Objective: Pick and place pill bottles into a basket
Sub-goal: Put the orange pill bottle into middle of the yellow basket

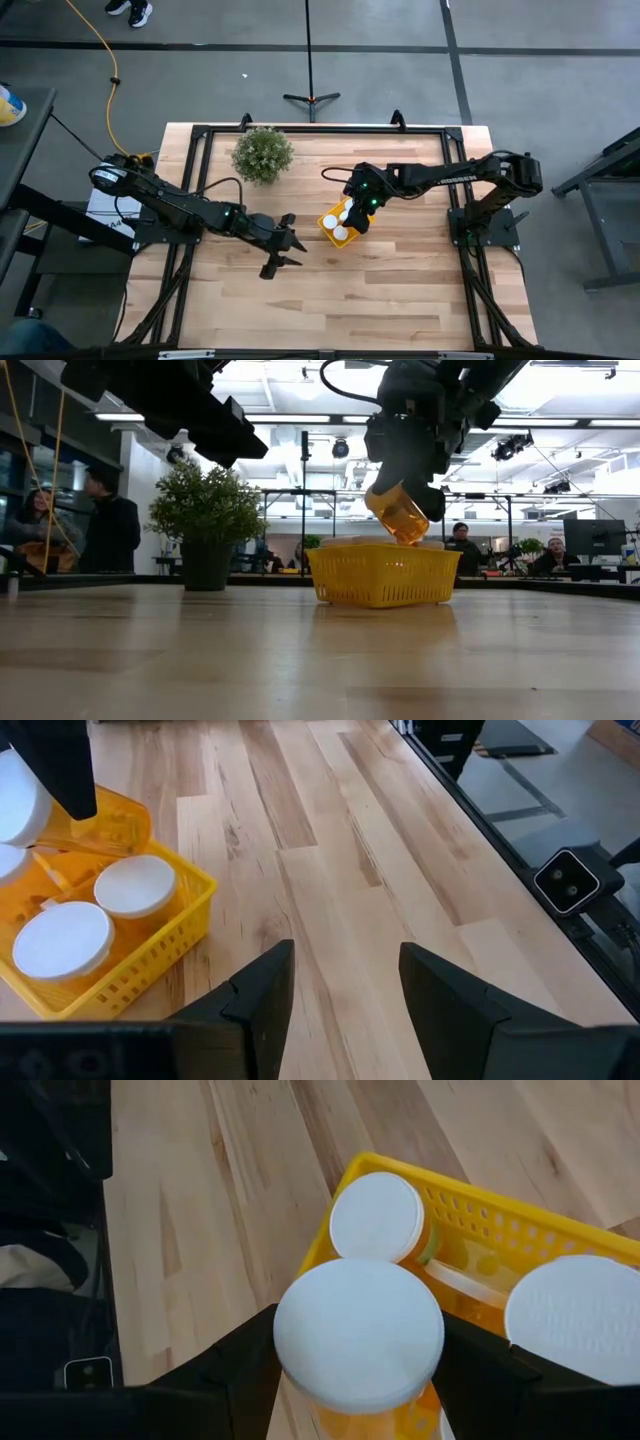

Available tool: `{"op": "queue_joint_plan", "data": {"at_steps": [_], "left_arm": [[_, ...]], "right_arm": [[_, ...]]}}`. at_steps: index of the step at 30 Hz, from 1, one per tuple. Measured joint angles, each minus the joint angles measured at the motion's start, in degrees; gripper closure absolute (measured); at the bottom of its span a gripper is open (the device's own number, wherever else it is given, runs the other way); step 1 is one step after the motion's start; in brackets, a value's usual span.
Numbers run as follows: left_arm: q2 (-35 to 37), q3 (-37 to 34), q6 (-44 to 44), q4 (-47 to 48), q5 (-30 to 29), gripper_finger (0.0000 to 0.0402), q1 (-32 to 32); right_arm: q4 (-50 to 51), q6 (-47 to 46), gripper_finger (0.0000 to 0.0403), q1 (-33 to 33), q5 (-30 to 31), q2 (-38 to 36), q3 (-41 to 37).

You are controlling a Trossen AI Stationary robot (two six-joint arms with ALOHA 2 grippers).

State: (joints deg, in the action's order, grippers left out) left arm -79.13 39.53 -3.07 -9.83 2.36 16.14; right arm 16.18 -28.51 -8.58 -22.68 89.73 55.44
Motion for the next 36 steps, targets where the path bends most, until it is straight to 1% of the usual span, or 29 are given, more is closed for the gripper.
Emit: {"op": "queue_joint_plan", "data": {"at_steps": [5, 11, 14, 22, 25, 31, 36], "left_arm": [[0.00, 0.00, -0.12, 0.83, 0.00, 0.0186, 0.00], [0.00, 0.00, -0.37, 5.47, 0.01, 0.0186, 0.00], [0.00, 0.00, -1.51, 7.44, 0.00, 0.0186, 0.00], [0.00, 0.00, -1.70, 7.37, 0.01, 0.0186, 0.00], [0.00, 0.00, -1.70, 7.27, 0.01, 0.0186, 0.00], [0.00, 0.00, -1.55, 6.65, 0.01, 0.0186, 0.00], [0.00, 0.00, -1.28, 6.76, 0.00, 0.0186, 0.00]], "right_arm": [[-0.17, 0.00, 0.0181, 0.00, 0.09, 0.00, 0.00], [-0.11, -1.52, 0.0181, 0.00, 2.16, 0.00, 0.00], [0.56, -1.27, 0.0181, -0.02, 2.12, 0.00, 0.02], [3.61, -2.62, 0.0181, 0.00, 0.72, 0.00, 0.02], [3.72, -4.01, 0.0181, -0.06, 2.96, 0.00, 0.02], [3.67, -3.79, 0.0180, -0.11, 7.05, 0.00, 0.02], [3.00, -3.65, 0.0166, -0.11, 6.86, 0.00, 0.02]]}}
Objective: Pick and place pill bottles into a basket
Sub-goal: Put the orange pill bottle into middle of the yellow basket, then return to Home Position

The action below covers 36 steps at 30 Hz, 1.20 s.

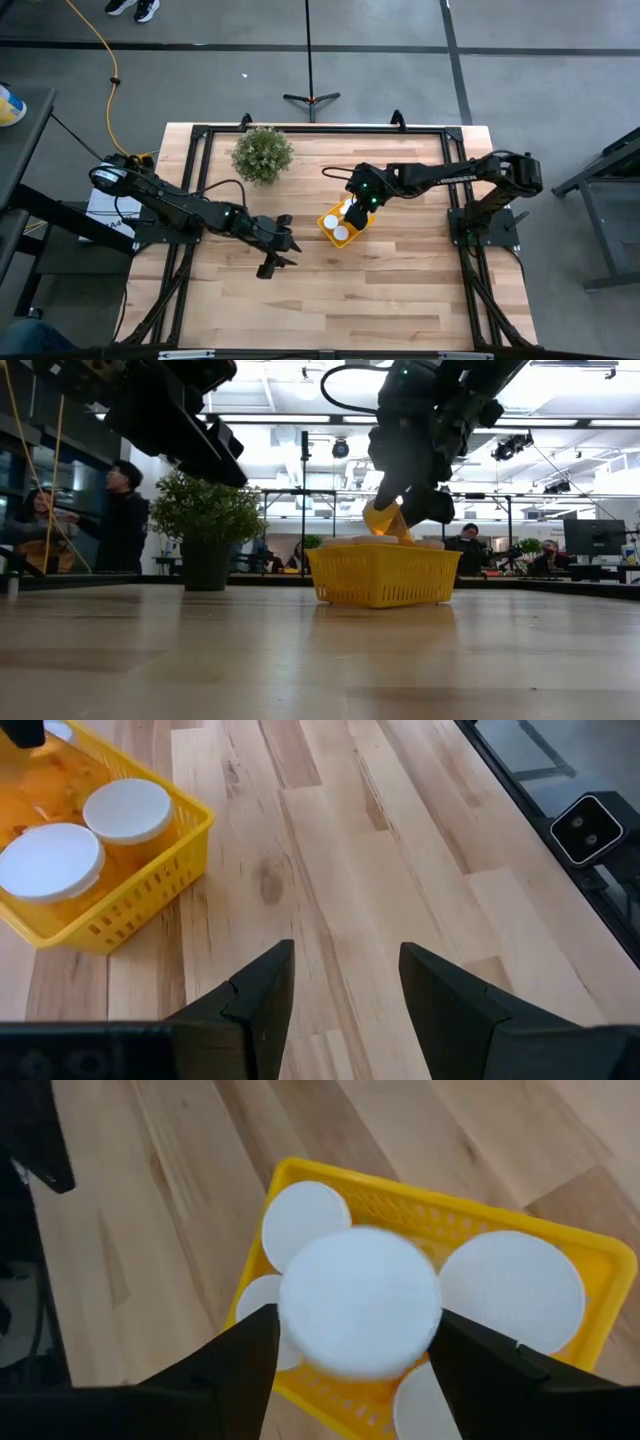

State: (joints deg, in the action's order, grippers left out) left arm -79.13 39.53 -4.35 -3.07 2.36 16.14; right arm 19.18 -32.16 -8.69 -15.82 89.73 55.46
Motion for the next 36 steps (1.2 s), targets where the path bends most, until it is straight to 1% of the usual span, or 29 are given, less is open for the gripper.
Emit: {"op": "queue_joint_plan", "data": {"at_steps": [8, 12, 19, 21, 23, 27, 29, 30, 32, 36], "left_arm": [[0.00, 0.00, 0.01, 0.26, 0.00, 0.0186, 0.00], [0.00, 0.00, 0.01, 0.26, 0.01, 0.0186, 0.00], [0.01, 0.02, 0.02, 0.23, -0.37, 0.0186, 0.00], [0.59, 0.02, 0.40, 0.46, -2.26, 0.0186, 0.00], [1.46, 0.09, 0.93, 0.01, -4.40, 0.0186, 0.00], [4.76, 0.09, 0.77, -0.63, -9.03, 0.0186, -0.02], [6.48, 0.10, 0.42, -2.00, -12.27, 0.0186, 0.00], [7.30, -0.08, 0.90, -2.80, -12.69, 0.0186, -0.02], [9.09, -1.84, 3.10, -7.55, -12.56, 0.0186, -0.02], [12.60, -8.79, 6.14, -20.41, -11.99, 0.0186, -2.85]], "right_arm": [[1.25, -0.94, 0.0140, 0.00, -1.98, 0.00, 0.00], [2.22, -0.80, 0.0139, 0.00, -4.11, 0.00, 0.00], [2.66, -1.91, 0.0139, -0.94, -3.83, -0.43, 0.37], [3.15, -0.64, 0.0139, -1.10, -0.68, -1.00, 1.19], [3.44, 1.97, 0.0139, -0.76, 4.00, -2.41, 2.31], [2.87, 10.47, 0.0139, 1.97, 16.07, -7.17, 3.19], [-1.13, 14.59, 0.0139, 4.84, 22.42, -10.48, 1.82], [-3.90, 16.58, 0.0139, 6.40, 25.04, -12.05, 0.35], [-9.96, 19.80, 0.0139, 9.21, 28.97, -15.76, -3.65], [-26.83, 24.59, 0.0139, 12.08, 34.07, -23.31, -17.03]]}}
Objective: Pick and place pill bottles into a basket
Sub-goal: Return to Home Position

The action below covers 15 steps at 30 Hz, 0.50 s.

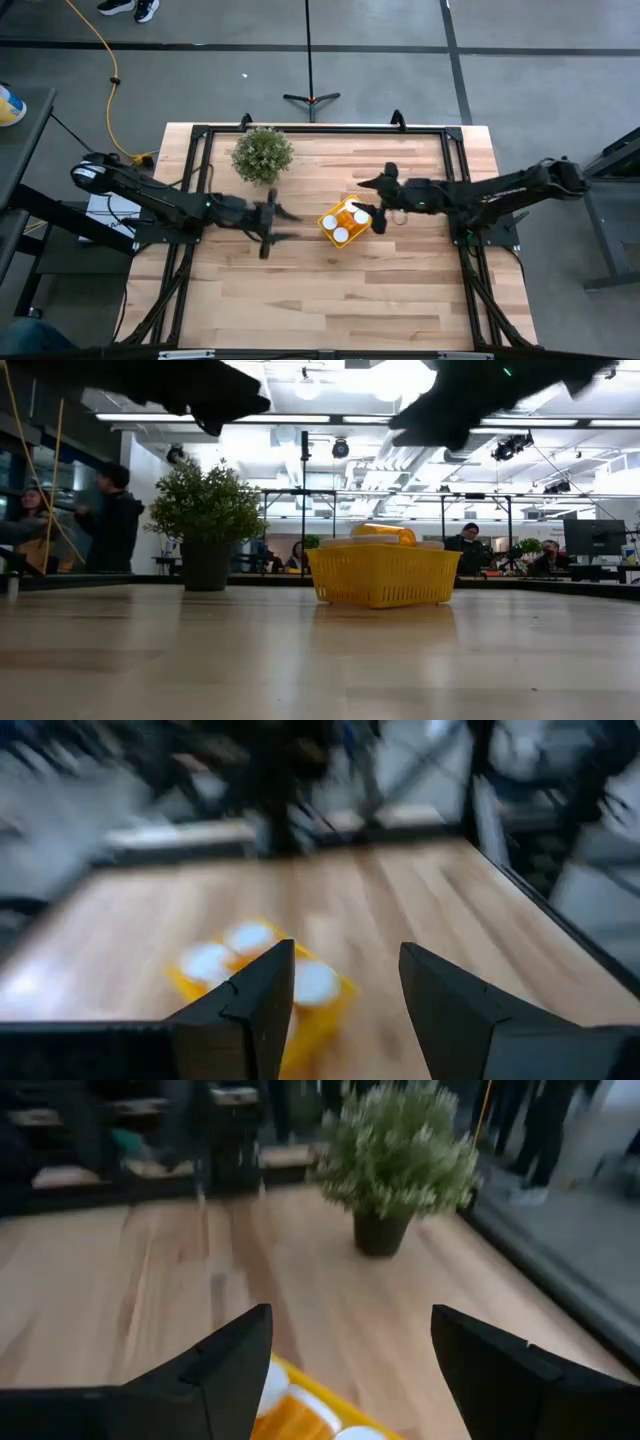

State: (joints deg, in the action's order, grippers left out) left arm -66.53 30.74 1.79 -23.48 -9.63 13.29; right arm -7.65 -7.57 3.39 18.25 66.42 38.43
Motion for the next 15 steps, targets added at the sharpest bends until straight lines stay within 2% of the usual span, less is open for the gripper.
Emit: {"op": "queue_joint_plan", "data": {"at_steps": [2, 4, 7, 10, 13, 15], "left_arm": [[1.39, -3.63, 2.04, -7.16, 0.55, 0.0186, -2.54], [2.26, -6.41, 5.26, -12.16, 4.57, 0.0188, -5.83], [2.46, -7.43, 9.68, -14.99, 11.18, 0.0211, -11.54], [4.25, -7.49, 9.95, -14.15, 11.45, 0.0268, -15.80], [9.56, -7.49, 10.47, -7.31, 11.66, 0.0356, -17.10], [13.77, -8.53, 11.32, -2.96, 11.61, 0.0379, -16.79]], "right_arm": [[-9.25, 2.45, 0.0139, -0.02, -0.03, -3.20, -7.12], [-15.79, 4.97, 0.0139, -0.41, -1.31, -5.91, -12.63], [-19.32, 6.34, 0.0139, -1.12, -0.33, -9.38, -17.36], [-18.05, 6.69, 0.0139, -1.64, 2.85, -11.25, -19.12], [-18.48, 8.36, 0.0139, -1.59, 3.33, -12.50, -19.27], [-18.38, 9.08, 0.0139, -1.64, 3.46, -13.19, -19.36]]}}
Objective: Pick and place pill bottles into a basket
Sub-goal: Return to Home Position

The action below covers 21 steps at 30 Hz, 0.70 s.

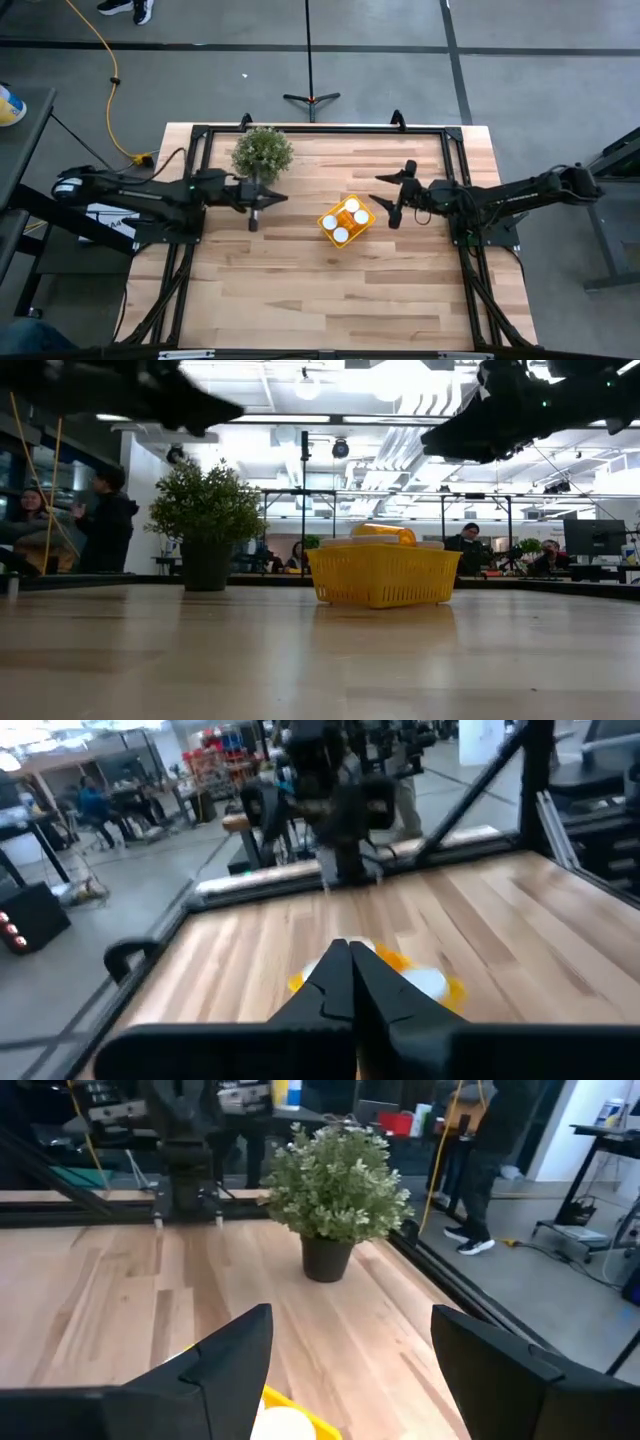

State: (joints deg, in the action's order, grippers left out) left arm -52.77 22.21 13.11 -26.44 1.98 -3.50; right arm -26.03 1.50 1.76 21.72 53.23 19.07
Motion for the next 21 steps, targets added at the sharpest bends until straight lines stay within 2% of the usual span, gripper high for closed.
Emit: {"op": "queue_joint_plan", "data": {"at_steps": [4, 9, 11, 13, 16, 20, 21], "left_arm": [[7.75, -6.35, -2.04, 0.23, -4.31, 0.0360, 2.76], [17.36, -14.97, -2.13, 0.11, -10.28, 0.0379, 7.57], [21.72, -16.88, -1.91, -0.37, -11.65, 0.0378, 8.88], [25.80, -18.22, -1.73, 1.11, -12.77, 0.0374, 10.13], [31.54, -19.15, -1.49, 7.19, -15.99, 0.0378, 11.57], [37.52, -19.18, -1.38, 12.17, -16.53, 0.0378, 12.27], [38.71, -19.16, -1.36, 13.07, -16.53, 0.0378, 12.18]], "right_arm": [[0.45, 0.75, 0.0139, 0.00, -0.83, -0.21, -0.02], [4.51, 2.02, 0.0153, -0.01, -0.36, -0.13, -0.15], [4.33, 4.56, 0.0172, 0.08, -3.73, -0.44, -0.15], [4.36, 6.44, 0.0202, 0.62, -7.05, -1.12, -0.15], [3.93, 7.37, 0.0266, 1.22, -7.72, -3.70, -1.18], [0.18, 8.62, 0.0374, 0.62, -9.15, -9.44, -7.46], [-1.98, 9.22, 0.0388, 0.07, -10.00, -11.19, -9.50]]}}
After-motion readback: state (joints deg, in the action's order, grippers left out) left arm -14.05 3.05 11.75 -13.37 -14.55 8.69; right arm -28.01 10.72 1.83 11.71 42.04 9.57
